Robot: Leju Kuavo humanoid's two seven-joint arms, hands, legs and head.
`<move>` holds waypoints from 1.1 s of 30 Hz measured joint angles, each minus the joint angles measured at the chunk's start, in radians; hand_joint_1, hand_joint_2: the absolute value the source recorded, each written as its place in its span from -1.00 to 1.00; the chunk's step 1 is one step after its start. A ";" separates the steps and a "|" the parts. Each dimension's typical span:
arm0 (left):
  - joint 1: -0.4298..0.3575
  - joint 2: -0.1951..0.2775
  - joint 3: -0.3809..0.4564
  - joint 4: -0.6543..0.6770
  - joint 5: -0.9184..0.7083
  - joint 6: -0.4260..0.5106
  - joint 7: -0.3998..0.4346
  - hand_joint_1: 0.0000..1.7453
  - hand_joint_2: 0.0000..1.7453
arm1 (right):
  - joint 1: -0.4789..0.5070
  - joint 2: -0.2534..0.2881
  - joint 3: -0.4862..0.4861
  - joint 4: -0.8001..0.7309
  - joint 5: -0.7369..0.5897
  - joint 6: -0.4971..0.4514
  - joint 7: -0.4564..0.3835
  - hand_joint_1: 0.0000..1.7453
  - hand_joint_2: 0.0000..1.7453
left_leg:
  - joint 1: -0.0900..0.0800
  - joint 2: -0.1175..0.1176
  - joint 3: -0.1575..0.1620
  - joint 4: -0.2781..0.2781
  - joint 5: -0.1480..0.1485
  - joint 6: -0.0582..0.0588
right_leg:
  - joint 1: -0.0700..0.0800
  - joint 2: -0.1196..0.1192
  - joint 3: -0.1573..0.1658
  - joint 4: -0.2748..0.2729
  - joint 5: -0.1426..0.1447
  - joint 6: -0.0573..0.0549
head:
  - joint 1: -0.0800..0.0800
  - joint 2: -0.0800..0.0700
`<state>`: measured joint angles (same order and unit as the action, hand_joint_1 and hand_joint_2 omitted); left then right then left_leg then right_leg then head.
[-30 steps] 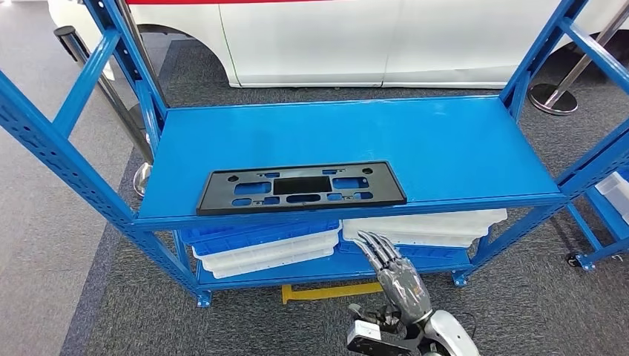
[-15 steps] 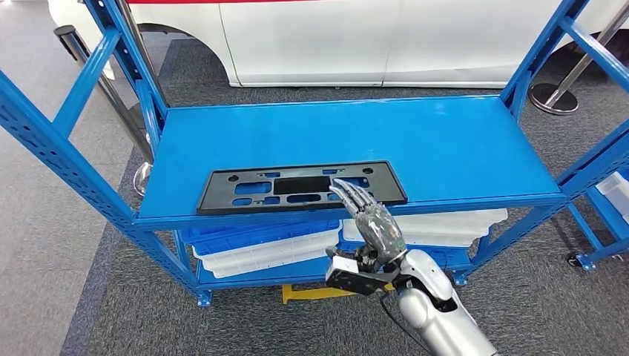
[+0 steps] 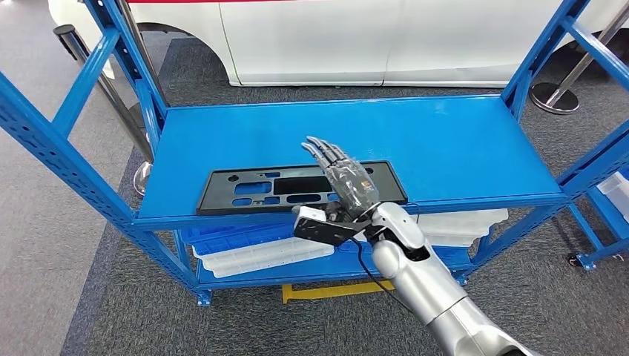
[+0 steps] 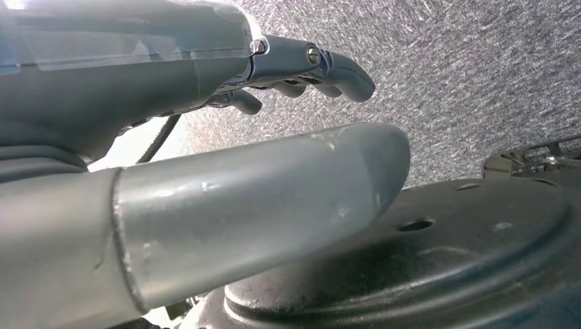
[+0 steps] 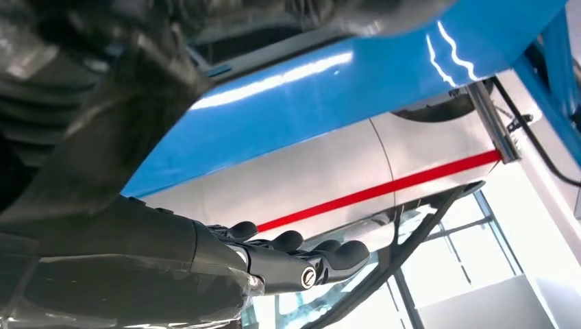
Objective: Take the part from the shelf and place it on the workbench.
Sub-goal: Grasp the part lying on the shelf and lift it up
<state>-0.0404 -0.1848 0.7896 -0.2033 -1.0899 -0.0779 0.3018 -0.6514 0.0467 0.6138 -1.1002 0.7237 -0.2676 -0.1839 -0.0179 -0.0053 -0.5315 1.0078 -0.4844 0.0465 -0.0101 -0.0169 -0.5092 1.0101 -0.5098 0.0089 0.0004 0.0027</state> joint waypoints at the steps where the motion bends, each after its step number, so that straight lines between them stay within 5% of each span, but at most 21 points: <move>1: 0.000 0.001 0.001 0.000 0.000 0.000 0.000 -1.00 -1.00 | -0.003 0.014 0.011 0.020 0.013 -0.010 0.003 -1.00 1.00 | 0.000 0.000 0.000 0.000 0.000 0.000 | 0.000 0.000 0.000 0.000 0.000 0.000 | 0.000 0.000; 13: -0.001 0.016 0.017 0.000 -0.007 -0.001 0.005 -1.00 -1.00 | -0.022 0.169 0.135 0.257 0.122 -0.047 0.048 -1.00 1.00 | 0.000 0.000 0.000 0.000 0.000 0.000 | 0.000 0.000 0.000 0.000 0.000 0.000 | 0.000 0.000; 33: -0.002 0.030 0.018 0.000 -0.078 -0.023 -0.003 -1.00 -1.00 | -0.108 0.278 0.161 0.509 0.269 -0.249 0.140 -1.00 1.00 | 0.000 0.000 0.000 0.000 0.000 -0.001 | 0.000 0.000 0.000 0.000 0.000 0.000 | 0.000 0.000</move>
<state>-0.0420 -0.1552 0.8072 -0.2033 -1.1679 -0.1009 0.2985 -0.7598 0.3245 0.7748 -0.5914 0.9926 -0.5162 -0.0439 -0.0180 -0.0057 -0.5315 1.0079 -0.4839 0.0459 -0.0103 -0.0170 -0.5095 1.0102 -0.5098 0.0089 0.0004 0.0027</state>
